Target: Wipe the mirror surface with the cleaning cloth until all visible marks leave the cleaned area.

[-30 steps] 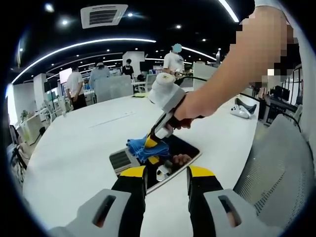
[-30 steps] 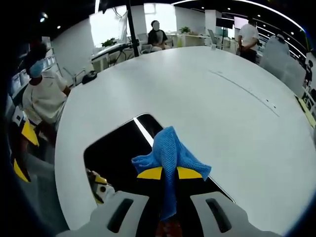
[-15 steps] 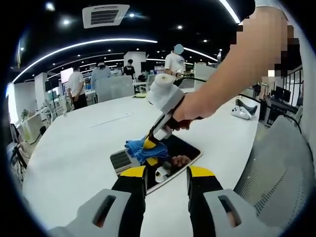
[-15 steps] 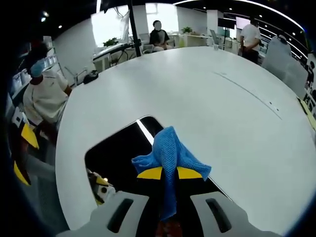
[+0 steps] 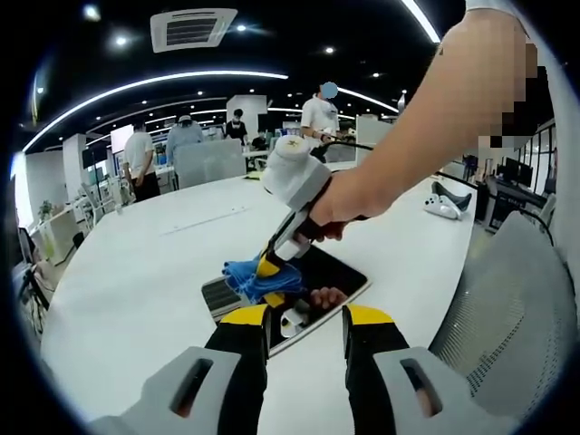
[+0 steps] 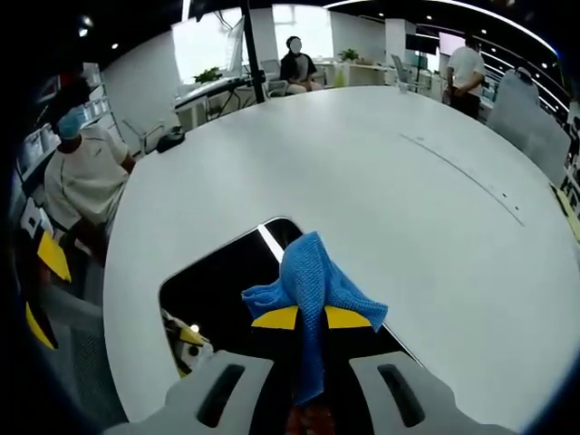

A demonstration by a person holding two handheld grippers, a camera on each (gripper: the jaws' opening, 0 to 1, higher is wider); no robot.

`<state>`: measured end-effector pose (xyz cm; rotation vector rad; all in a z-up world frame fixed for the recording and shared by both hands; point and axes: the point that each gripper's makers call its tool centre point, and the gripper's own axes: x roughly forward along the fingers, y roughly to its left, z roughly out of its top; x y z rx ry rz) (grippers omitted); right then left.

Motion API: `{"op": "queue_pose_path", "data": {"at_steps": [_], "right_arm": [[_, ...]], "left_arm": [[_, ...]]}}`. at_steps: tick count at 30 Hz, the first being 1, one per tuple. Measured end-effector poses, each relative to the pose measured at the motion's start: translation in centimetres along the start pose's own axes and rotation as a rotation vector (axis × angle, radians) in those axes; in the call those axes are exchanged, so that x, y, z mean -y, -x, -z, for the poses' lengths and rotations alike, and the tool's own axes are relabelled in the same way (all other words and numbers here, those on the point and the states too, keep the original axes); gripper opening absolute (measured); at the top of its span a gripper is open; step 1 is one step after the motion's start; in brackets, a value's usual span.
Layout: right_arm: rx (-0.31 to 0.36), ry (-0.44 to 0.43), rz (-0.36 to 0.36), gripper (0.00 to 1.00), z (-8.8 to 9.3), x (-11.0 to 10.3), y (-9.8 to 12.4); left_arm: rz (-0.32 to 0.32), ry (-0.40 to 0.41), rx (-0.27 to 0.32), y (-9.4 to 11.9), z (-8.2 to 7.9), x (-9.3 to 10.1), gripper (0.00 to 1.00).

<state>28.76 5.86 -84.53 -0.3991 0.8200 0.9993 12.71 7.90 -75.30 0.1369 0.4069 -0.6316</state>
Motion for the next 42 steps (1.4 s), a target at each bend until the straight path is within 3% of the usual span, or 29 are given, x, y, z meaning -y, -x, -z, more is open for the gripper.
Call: {"op": "queue_pose_path", "data": {"at_steps": [42], "right_arm": [[0.014, 0.016, -0.040, 0.04, -1.8, -1.7, -1.6]], "left_arm": [[0.012, 0.004, -0.004, -0.1, 0.1, 0.2, 0.30]]}}
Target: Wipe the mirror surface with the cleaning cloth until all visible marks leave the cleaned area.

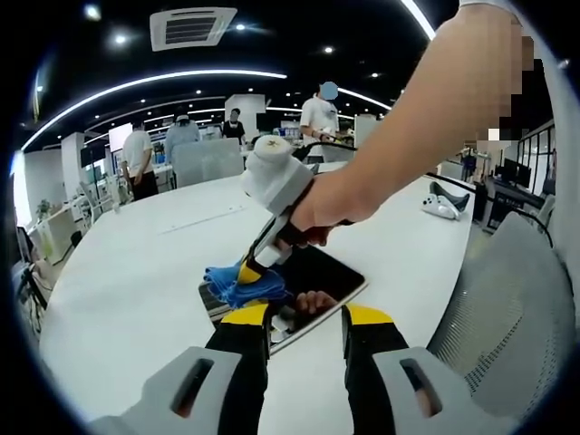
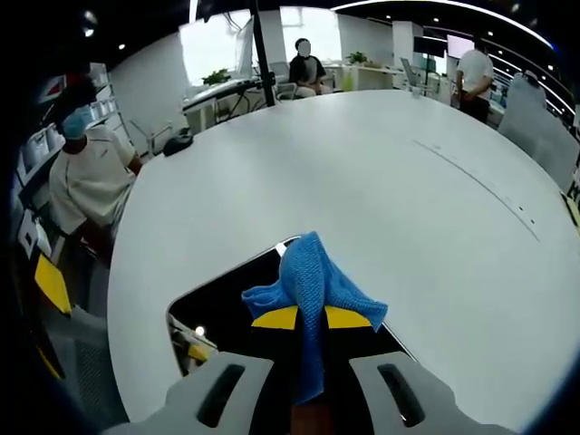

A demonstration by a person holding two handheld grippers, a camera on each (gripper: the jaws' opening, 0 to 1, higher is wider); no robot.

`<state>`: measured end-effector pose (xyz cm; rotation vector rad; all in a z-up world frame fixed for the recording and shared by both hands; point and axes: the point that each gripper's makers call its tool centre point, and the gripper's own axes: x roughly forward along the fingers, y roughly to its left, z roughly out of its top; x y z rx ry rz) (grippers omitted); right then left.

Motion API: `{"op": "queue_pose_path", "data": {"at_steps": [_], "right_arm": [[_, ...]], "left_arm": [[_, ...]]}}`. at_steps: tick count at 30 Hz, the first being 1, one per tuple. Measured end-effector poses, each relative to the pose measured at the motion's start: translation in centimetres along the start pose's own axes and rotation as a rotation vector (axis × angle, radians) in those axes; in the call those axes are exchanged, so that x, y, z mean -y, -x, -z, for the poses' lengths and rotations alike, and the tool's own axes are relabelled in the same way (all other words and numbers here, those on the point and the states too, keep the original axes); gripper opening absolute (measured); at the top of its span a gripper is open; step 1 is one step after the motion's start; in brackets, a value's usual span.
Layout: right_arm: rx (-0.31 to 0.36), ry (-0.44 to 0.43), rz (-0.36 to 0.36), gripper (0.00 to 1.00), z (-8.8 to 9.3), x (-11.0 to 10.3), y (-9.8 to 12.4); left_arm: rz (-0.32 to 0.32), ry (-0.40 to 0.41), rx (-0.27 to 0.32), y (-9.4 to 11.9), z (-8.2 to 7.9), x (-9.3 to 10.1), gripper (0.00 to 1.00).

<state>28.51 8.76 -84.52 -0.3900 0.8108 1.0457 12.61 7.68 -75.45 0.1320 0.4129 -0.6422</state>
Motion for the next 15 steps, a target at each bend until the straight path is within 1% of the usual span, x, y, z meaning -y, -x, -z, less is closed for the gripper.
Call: {"op": "queue_pose_path", "data": {"at_steps": [15], "right_arm": [[0.004, 0.024, -0.025, 0.04, -0.77, -0.68, -0.72]], "left_arm": [[0.000, 0.001, -0.001, 0.00, 0.05, 0.00, 0.30]]}}
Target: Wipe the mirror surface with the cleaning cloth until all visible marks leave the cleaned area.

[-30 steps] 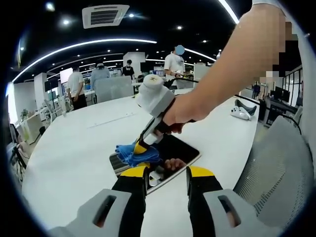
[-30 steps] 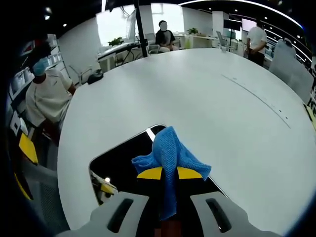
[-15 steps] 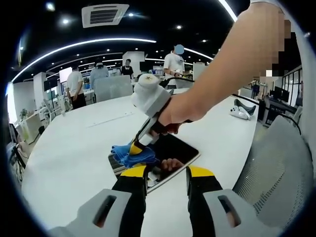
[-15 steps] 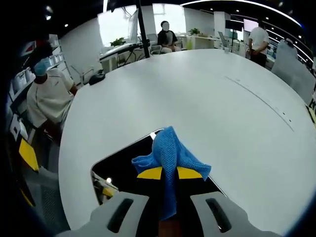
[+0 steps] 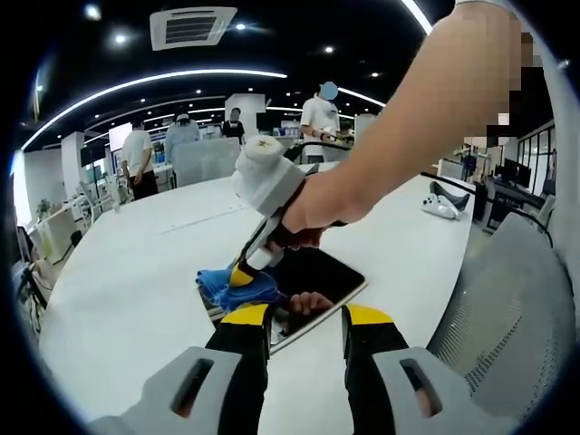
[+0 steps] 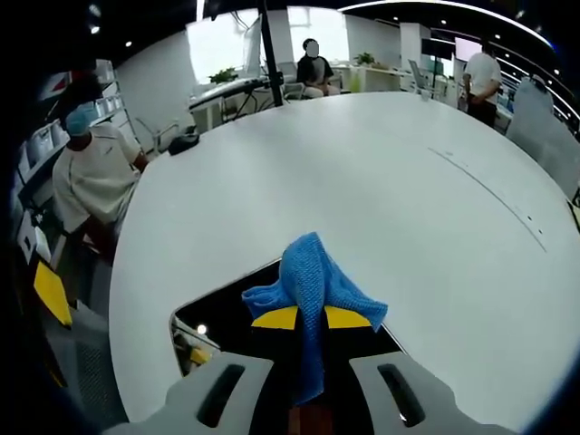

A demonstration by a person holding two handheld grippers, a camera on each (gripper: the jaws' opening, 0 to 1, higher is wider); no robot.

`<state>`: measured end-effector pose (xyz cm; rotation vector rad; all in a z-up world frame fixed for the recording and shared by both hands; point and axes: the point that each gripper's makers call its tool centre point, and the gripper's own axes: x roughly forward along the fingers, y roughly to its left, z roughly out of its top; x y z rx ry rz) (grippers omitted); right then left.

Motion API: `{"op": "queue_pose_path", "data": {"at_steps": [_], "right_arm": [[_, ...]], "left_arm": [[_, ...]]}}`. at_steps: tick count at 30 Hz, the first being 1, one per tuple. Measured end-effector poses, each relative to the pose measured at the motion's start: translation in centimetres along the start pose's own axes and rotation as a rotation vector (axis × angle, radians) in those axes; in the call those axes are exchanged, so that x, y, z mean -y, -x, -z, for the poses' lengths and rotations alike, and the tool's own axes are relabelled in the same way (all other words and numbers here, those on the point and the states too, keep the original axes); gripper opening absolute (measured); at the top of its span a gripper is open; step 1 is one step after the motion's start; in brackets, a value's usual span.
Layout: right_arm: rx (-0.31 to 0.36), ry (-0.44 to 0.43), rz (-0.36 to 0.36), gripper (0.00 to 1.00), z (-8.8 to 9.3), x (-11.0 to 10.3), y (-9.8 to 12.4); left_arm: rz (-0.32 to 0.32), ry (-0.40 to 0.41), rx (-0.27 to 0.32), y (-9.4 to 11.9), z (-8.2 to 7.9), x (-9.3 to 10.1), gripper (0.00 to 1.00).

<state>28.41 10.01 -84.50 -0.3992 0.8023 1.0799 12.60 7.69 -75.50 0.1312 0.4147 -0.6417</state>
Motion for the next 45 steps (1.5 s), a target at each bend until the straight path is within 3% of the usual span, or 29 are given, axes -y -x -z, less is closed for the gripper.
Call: {"op": "queue_pose_path", "data": {"at_steps": [45], "right_arm": [[0.016, 0.026, -0.042, 0.04, -2.2, -1.8, -2.2]], "left_arm": [[-0.005, 0.003, -0.004, -0.1, 0.1, -0.1, 0.30]]}}
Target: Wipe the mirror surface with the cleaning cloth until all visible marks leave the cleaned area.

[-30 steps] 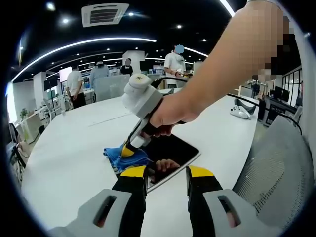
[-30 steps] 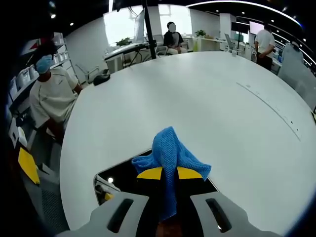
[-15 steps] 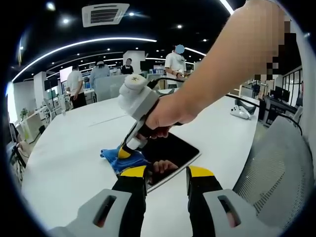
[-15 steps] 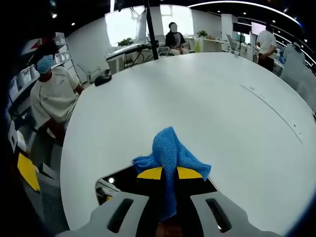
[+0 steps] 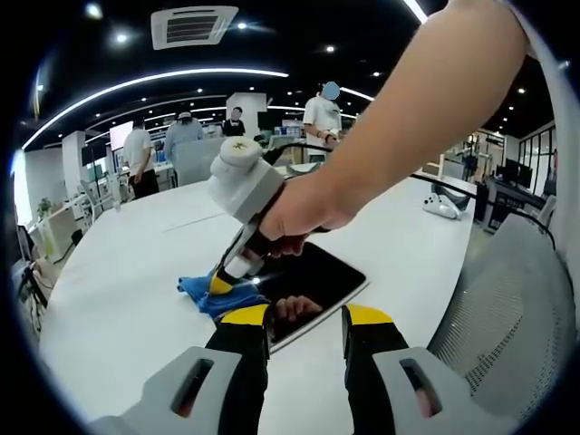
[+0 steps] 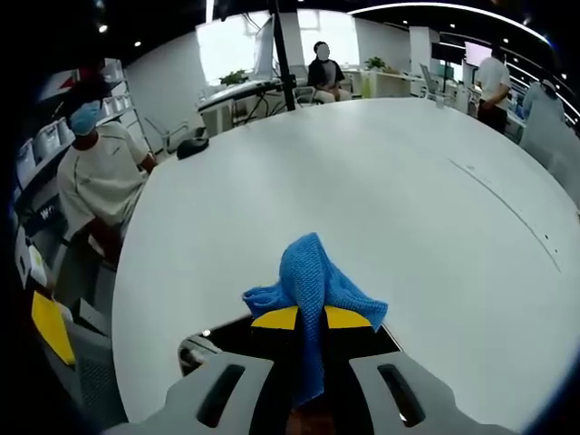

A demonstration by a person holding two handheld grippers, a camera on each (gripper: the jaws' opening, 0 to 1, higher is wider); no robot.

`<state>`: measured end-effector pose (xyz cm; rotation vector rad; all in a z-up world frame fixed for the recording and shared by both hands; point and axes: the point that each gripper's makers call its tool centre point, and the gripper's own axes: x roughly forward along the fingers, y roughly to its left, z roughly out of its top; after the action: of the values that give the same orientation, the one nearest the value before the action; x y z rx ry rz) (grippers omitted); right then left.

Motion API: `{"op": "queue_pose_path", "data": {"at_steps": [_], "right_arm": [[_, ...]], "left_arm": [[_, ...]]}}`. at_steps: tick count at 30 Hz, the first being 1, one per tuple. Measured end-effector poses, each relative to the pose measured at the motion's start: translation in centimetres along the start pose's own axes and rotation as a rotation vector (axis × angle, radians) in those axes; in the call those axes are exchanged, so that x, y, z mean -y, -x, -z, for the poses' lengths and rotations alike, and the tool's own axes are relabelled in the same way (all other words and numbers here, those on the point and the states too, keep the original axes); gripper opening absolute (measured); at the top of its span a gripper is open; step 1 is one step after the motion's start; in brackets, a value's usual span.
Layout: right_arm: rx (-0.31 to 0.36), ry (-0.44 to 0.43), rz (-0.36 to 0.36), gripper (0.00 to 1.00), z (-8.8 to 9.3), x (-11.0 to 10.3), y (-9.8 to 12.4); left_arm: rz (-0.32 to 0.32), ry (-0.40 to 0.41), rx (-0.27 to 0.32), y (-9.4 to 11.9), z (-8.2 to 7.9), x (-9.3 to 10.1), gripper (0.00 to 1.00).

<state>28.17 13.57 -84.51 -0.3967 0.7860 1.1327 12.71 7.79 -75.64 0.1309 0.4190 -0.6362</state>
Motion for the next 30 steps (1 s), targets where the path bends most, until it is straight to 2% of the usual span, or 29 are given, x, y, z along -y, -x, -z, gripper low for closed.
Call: {"op": "queue_pose_path", "data": {"at_steps": [16, 30], "right_arm": [[-0.007, 0.045, -0.008, 0.04, -0.4, -0.8, -0.5], [-0.013, 0.045, -0.022, 0.04, -0.1, -1.6, -0.4]], "left_arm": [[0.000, -0.002, 0.004, 0.1, -0.1, 0.0, 0.30], [0.000, -0.005, 0.002, 0.1, -0.2, 0.0, 0.30]]}}
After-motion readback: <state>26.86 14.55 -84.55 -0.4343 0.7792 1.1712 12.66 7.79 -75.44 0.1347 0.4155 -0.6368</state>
